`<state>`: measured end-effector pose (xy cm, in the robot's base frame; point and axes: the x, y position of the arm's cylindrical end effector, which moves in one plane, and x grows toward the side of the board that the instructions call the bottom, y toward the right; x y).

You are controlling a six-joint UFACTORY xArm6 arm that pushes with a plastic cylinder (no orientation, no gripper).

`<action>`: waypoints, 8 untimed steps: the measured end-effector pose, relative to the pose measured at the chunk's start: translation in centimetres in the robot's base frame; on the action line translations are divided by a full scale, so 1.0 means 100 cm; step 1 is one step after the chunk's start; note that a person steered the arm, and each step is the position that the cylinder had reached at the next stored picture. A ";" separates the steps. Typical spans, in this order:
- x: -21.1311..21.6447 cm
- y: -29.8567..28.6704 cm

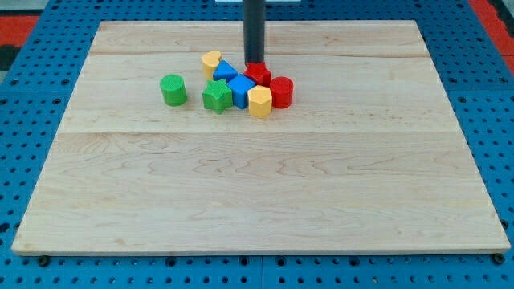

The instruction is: Separate the red and blue blocks

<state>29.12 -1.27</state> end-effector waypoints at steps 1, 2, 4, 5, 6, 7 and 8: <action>-0.039 -0.002; -0.032 -0.066; 0.030 -0.047; 0.016 -0.039; 0.003 -0.006; 0.004 0.012; 0.002 0.018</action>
<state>29.34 0.50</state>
